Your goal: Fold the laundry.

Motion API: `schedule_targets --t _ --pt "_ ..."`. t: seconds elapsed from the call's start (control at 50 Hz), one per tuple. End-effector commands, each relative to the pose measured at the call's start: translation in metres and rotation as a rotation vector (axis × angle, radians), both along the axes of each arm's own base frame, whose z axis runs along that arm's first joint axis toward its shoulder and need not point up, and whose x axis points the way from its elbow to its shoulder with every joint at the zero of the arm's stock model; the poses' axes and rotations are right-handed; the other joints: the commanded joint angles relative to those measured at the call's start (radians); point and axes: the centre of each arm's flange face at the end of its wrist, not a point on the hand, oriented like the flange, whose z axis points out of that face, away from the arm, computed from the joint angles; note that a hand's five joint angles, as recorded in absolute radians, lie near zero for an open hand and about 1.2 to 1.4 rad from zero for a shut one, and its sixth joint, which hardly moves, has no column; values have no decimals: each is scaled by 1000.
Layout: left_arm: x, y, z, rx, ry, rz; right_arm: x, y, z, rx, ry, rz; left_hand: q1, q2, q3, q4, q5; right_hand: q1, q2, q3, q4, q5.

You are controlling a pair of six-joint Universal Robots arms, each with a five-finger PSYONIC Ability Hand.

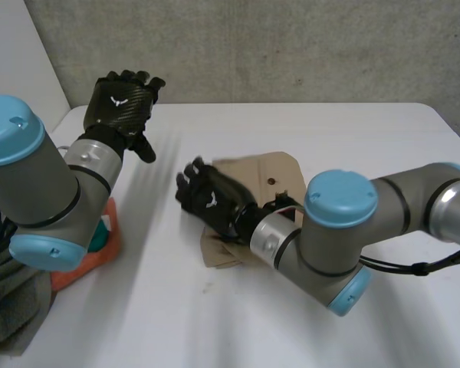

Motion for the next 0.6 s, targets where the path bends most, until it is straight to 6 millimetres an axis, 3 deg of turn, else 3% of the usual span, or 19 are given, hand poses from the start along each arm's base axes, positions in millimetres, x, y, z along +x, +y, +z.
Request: schedule_targets --t 0.02,0.04,0.12,0.18,0.36,0.4,0.54,0.6 --pt "-11 -7 23 -72 34 -22 -34 -25 87 380 -418 -294 -15 -25 -31 -22 -32 -150 -173 -185 -185 -184" --pt "-14 -8 25 -80 38 -28 -53 -38 92 454 -467 -399 -15 -25 -31 -22 -32 -150 -173 -185 -185 -184" --pt "-34 -8 23 -88 46 -78 -99 -67 83 595 -468 -629 -15 -25 -31 -22 -32 -150 -173 -185 -185 -184" --pt "-62 2 11 -66 33 -171 -110 -71 81 641 -447 -678 -12 -22 -28 -19 -29 -150 -173 -185 -185 -184" --pt "-108 17 -52 141 -82 -322 -104 -94 67 744 -426 -668 -6 -16 -22 -14 -23 -150 -173 -185 -185 -184" --pt "-114 18 -66 200 -115 -331 -99 -98 53 791 -383 -666 -3 -13 -19 -11 -20 -150 -173 -185 -185 -184" --pt "-111 17 -95 338 -216 -289 -93 -104 12 860 -261 -697 6 -4 -10 -2 -12 -150 -173 -185 -185 -184" --pt "-108 16 -98 349 -249 -269 -94 -105 1 830 -207 -703 9 -1 -8 1 -9 -150 -173 -185 -185 -184"
